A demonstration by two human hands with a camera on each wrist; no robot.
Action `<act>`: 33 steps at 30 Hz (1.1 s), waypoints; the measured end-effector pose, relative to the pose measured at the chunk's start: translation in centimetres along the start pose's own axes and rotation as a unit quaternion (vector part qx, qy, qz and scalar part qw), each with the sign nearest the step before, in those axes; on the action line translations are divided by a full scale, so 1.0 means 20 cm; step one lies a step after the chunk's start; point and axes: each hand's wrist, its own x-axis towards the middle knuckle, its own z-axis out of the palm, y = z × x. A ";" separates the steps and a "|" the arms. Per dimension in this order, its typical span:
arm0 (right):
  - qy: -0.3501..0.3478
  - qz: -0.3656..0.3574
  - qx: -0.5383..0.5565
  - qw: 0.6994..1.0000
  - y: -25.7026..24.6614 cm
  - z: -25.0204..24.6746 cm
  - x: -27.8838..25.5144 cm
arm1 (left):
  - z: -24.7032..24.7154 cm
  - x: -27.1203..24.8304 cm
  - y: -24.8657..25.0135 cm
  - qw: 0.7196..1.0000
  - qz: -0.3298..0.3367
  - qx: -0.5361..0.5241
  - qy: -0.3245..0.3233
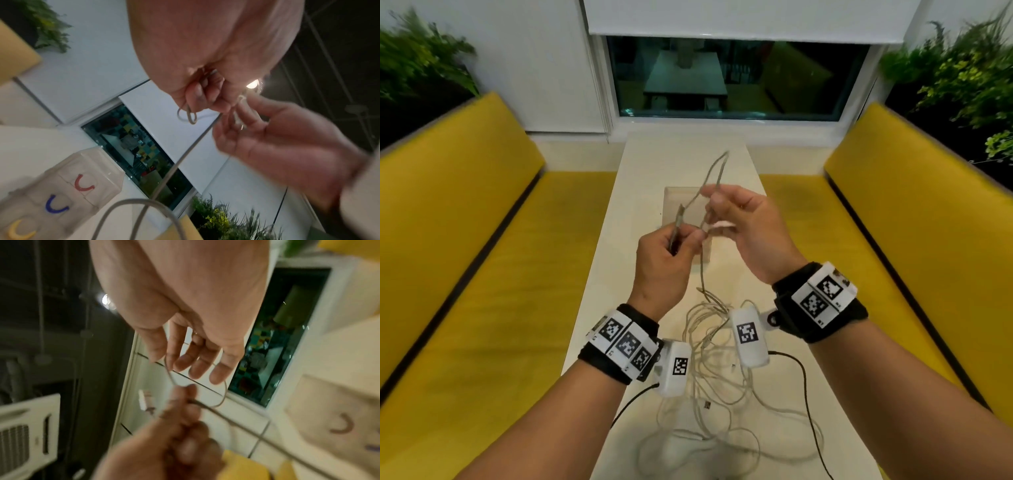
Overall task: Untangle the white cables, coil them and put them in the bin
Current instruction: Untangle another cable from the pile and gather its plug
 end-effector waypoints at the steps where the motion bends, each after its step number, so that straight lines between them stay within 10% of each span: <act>1: -0.012 0.014 -0.048 0.999 0.05 -0.01 -0.02 | -0.01 0.01 0.00 1.000 -0.009 -0.012 0.003; 10: -0.152 0.179 -0.205 0.950 0.50 -0.10 -0.11 | -0.04 0.08 0.01 0.987 -0.095 -0.132 0.017; 18: -0.044 0.192 -0.240 0.951 0.67 -0.21 -0.13 | -0.15 0.13 -0.04 0.982 -0.101 -0.147 0.061; 25: -0.088 0.195 -0.310 0.926 0.74 -0.27 -0.20 | -0.23 0.20 -0.01 0.971 -0.097 -0.189 0.110; 33: -0.051 0.220 -0.160 0.961 0.69 -0.25 -0.21 | -0.19 0.17 -0.15 0.981 -0.157 -0.034 0.113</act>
